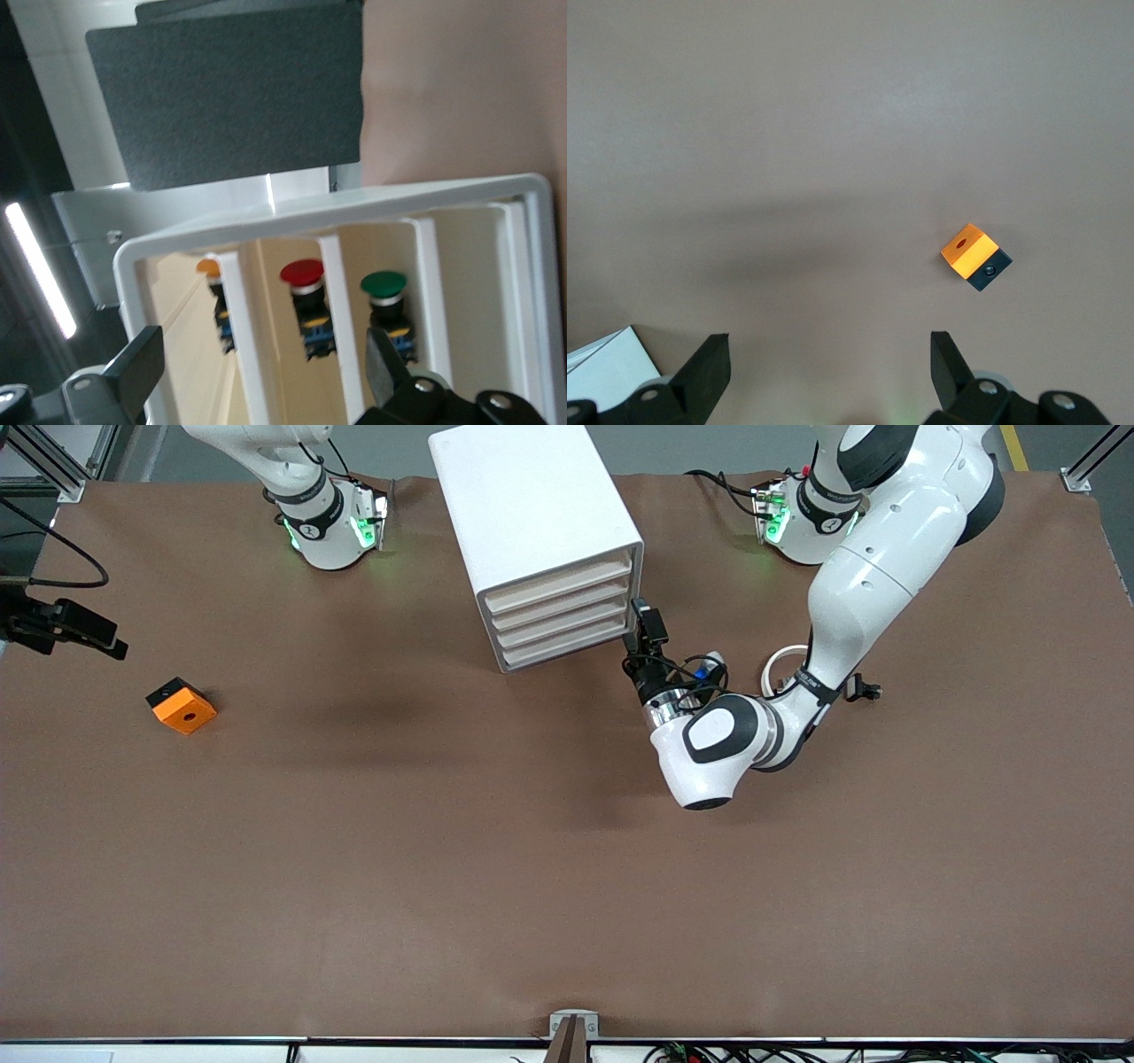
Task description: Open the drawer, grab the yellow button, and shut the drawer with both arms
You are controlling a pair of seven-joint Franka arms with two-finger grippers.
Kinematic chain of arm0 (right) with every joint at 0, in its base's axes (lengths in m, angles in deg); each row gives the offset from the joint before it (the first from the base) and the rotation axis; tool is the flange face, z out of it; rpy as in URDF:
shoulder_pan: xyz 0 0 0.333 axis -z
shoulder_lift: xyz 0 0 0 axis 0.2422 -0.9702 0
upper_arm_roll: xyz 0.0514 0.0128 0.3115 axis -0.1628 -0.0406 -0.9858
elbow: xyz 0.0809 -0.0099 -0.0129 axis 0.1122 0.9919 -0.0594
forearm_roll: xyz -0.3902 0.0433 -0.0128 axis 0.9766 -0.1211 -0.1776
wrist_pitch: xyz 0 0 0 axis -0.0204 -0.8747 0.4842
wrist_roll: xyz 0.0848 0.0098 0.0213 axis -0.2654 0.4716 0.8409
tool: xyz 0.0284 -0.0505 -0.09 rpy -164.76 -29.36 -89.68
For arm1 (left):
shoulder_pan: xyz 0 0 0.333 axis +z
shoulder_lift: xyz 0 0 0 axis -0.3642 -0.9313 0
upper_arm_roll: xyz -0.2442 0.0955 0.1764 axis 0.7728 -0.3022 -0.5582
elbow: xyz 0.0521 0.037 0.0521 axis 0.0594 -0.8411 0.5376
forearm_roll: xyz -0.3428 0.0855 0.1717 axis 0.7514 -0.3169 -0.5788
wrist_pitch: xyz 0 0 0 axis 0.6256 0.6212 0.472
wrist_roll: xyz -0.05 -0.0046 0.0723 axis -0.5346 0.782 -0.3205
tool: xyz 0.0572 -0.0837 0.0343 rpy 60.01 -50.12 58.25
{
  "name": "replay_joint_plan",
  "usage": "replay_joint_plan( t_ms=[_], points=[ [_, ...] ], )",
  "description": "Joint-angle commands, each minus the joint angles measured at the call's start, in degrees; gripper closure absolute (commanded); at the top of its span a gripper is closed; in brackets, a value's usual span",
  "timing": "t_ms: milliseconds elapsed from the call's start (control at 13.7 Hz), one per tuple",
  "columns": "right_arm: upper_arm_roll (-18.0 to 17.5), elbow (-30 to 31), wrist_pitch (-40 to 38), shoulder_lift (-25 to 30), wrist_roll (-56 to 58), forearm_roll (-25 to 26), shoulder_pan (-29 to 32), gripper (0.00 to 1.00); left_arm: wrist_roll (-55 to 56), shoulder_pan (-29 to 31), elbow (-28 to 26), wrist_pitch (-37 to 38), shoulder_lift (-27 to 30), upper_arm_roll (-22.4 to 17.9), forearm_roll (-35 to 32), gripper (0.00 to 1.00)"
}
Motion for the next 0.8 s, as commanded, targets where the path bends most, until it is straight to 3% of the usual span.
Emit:
replay_joint_plan(
  t_ms=[0, 729],
  points=[
    [-0.42, -1.62, -0.47, -1.27, -0.06, 0.38, 0.98, 0.00, 2.89, -1.76, 1.55, 1.25, -0.40, -0.85, 2.48, 0.00],
    [-0.42, -2.50, -0.29, -4.53, -0.06, 0.47, 2.39, 0.00, 5.36, -4.58, -2.66, 3.54, 0.48, -0.85, 3.89, 0.00]
  ],
)
